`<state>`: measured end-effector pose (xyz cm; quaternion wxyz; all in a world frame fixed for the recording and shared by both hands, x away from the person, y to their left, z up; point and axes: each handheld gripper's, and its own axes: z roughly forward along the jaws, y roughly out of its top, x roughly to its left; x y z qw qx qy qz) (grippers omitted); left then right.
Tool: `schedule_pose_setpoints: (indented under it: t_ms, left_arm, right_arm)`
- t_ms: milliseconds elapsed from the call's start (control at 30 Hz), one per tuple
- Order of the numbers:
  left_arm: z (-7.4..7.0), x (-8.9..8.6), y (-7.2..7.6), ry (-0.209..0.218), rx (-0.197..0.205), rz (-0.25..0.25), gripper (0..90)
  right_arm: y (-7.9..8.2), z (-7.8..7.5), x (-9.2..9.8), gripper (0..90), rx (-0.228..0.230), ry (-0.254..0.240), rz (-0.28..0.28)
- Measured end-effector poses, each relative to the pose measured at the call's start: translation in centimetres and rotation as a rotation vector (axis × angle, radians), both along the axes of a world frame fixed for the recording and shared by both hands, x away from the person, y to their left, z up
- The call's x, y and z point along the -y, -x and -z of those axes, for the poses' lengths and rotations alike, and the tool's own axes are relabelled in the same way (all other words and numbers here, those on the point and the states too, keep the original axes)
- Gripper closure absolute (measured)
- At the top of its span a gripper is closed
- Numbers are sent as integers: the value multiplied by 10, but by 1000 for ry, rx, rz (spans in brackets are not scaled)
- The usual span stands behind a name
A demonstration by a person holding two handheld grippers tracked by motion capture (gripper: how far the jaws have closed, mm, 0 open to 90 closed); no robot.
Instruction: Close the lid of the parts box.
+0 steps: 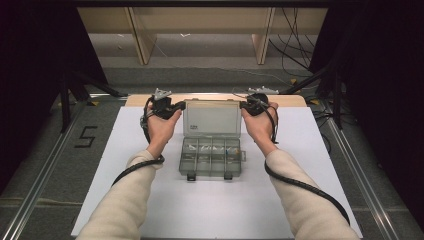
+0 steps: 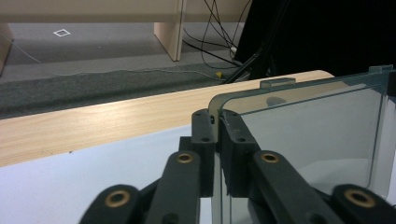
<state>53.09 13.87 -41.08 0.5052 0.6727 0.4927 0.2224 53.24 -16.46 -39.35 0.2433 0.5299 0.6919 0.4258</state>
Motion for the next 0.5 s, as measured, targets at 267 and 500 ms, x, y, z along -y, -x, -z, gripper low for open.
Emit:
schedule_pose_setpoints:
  t_ms: [267, 500]
  left_arm:
    - [-2, 0, -3, -10, -32, -6, 855]
    - [-6, 1, 7, -35, -8, -4, 859]
  right_arm:
    - [4, -1, -1, 859, 17, 12, -11]
    - [9, -1, 1, 859, 43, 7, -23]
